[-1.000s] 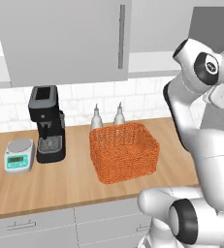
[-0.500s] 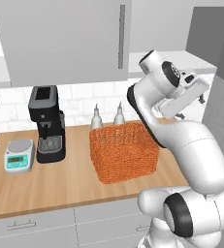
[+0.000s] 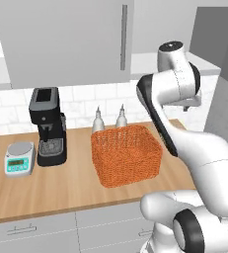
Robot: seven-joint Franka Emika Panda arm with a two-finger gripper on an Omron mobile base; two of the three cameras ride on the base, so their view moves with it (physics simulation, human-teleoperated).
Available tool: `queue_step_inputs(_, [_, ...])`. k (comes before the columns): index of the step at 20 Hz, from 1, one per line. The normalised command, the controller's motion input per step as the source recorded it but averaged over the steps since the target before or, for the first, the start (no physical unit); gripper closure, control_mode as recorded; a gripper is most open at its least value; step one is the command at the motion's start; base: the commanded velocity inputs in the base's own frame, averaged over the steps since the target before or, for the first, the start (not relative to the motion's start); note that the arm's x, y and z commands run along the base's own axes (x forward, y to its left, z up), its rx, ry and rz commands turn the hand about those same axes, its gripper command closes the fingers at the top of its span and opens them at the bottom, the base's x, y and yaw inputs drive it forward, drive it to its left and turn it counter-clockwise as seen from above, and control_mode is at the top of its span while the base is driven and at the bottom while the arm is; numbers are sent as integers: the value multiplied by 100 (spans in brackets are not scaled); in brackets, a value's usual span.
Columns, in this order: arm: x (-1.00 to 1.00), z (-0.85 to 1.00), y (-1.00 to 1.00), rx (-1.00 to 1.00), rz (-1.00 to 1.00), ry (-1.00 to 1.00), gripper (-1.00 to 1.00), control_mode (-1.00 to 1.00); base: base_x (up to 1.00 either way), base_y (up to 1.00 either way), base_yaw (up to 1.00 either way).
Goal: Open the cabinet, pick up the bread from the cabinet and place it in the basket. Then move the basket to the dining counter.
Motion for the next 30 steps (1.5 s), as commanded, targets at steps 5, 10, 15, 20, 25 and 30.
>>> queue_step_inputs(5, [-19, 87, 46, 8, 13, -61, -100, -100, 0, 0, 0])
queue_step_inputs(10, [-25, 92, 36, 7, 25, -19, -100, -100, 0, 0, 0])
queue_step_inputs(15, [-12, 60, 22, 2, 53, -4, -100, -100, 0, 0, 0])
queue_step_inputs(20, [-4, 67, 38, -20, 38, 0, -100, -100, 0, 0, 0])
queue_step_inputs(25, [8, 21, 26, -18, -1, -1, -100, -100, 0, 0, 0])
queue_step_inputs(30, [32, 0, 5, 0, -2, 0, -100, -100, 0, 0, 0])
